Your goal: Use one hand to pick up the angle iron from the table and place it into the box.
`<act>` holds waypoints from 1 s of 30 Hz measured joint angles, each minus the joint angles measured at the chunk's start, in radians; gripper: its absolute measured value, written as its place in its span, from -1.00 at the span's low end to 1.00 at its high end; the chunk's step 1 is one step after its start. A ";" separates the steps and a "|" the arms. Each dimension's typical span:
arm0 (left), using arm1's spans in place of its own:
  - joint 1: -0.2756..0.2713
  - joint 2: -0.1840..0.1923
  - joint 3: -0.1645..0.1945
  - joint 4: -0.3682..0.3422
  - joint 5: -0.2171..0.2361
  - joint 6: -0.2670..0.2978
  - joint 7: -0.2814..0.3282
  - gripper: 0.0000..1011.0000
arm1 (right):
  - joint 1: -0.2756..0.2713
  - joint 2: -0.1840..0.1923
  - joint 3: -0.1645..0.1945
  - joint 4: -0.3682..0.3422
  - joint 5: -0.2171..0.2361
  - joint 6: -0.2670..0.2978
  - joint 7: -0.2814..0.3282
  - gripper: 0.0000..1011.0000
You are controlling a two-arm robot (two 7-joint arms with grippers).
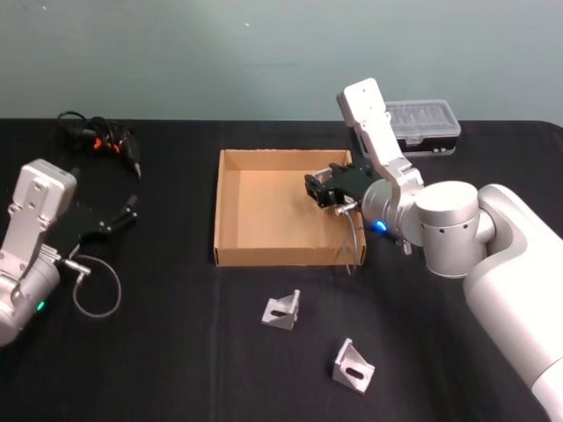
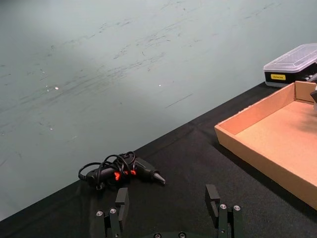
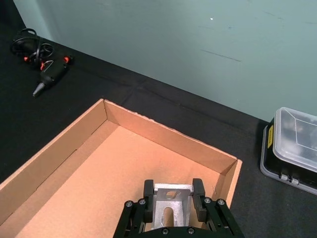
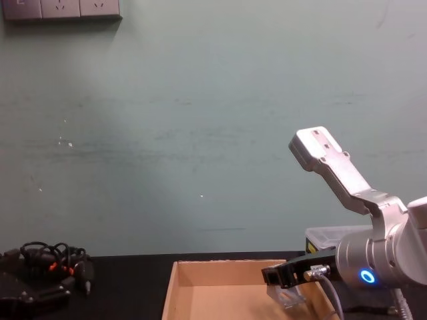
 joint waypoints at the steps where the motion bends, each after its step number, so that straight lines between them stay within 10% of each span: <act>1: 0.000 0.000 0.000 0.000 0.000 0.000 0.000 1.00 | -0.001 0.000 0.000 -0.001 0.000 0.000 0.000 -0.07; 18: 0.000 0.000 0.000 0.000 0.000 0.000 0.000 1.00 | -0.007 0.004 0.000 -0.015 0.004 0.002 0.000 0.84; 30: 0.000 0.000 0.000 0.000 0.000 0.000 0.000 1.00 | -0.008 0.005 0.000 -0.017 0.004 0.003 0.000 0.99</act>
